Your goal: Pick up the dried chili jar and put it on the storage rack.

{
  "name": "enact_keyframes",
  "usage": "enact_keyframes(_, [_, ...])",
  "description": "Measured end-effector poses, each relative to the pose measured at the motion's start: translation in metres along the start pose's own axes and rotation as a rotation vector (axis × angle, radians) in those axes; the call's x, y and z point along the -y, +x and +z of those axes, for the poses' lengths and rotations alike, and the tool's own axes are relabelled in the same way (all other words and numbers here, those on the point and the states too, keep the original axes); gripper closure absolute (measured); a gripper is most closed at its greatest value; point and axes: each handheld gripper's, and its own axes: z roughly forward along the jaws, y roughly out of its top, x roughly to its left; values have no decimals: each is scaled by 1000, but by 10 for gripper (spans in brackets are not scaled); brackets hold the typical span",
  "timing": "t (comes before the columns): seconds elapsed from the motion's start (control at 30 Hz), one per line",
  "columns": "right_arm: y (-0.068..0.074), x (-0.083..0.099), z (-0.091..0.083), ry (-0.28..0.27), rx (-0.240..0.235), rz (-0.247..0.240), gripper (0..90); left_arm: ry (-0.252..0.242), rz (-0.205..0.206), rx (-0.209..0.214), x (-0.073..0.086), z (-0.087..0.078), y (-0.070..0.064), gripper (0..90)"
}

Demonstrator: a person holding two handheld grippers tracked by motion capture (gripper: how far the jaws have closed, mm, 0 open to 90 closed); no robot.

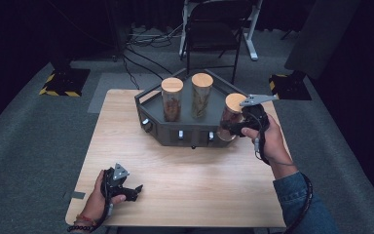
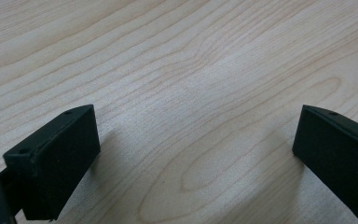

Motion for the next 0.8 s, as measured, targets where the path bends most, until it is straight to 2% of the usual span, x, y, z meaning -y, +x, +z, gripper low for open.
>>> enact_keyframes(0.3, [-3, -14, -4, -7, 6, -2, 254, 0, 0, 0, 0, 0, 0, 4])
enact_keyframes(0.8, [-13, -38, 3, 4, 61, 6, 254, 0, 0, 0, 0, 0, 0, 4])
